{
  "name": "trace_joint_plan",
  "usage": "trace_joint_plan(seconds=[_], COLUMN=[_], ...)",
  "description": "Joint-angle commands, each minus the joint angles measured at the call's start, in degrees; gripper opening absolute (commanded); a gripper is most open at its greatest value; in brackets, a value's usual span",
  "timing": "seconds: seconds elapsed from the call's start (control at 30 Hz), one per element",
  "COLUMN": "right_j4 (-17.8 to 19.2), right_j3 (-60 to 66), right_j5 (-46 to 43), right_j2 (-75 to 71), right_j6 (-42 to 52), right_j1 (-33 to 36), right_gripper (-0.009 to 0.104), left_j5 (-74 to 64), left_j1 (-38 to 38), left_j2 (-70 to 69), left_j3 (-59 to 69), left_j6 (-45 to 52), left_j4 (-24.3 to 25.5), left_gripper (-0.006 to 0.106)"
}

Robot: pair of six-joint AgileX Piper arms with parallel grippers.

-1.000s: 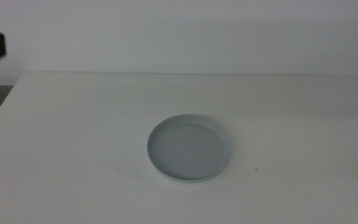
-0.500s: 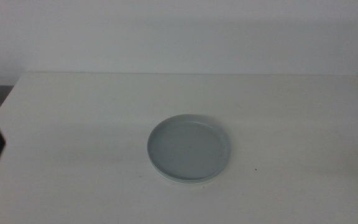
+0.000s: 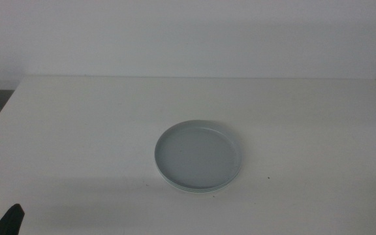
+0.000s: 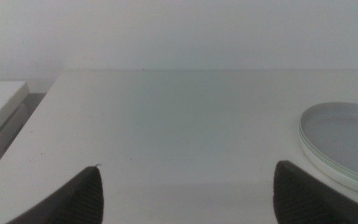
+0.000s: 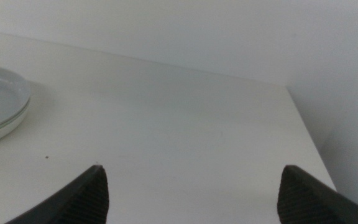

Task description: Stack the three bowls on top of each other.

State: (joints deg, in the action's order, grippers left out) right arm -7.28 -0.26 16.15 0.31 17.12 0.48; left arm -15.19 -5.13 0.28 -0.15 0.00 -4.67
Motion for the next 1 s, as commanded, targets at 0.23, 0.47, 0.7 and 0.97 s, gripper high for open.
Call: trace_joint_plan(seconds=[0.23,0.47,0.7,0.97], right_j4=[-4.07,-6.91,-5.67,2.43], right_j3=[0.26,0.26,0.26,0.26], right_j5=[-1.8,-2.37,-2.38,-6.01], right_j2=[-0.31,-0.31,-0.31,-0.31], right_j6=[0.26,0.26,0.26,-18.3], right_j1=[-0.48,-0.48,-0.48,-0.48], right_gripper=[0.093,0.093,0.093,0.093], left_j5=[1.79,3.75,3.84,3.84], left_j1=[-0.01,-0.01,-0.01,-0.01], left_j2=[-0.28,-0.28,-0.28,-0.28], left_j3=[0.15,0.15,0.15,0.15], left_j6=[0.0,0.0,0.0,0.0], left_j4=[1.16,3.85,3.85,3.85], left_gripper=[0.094,0.094,0.094,0.094])
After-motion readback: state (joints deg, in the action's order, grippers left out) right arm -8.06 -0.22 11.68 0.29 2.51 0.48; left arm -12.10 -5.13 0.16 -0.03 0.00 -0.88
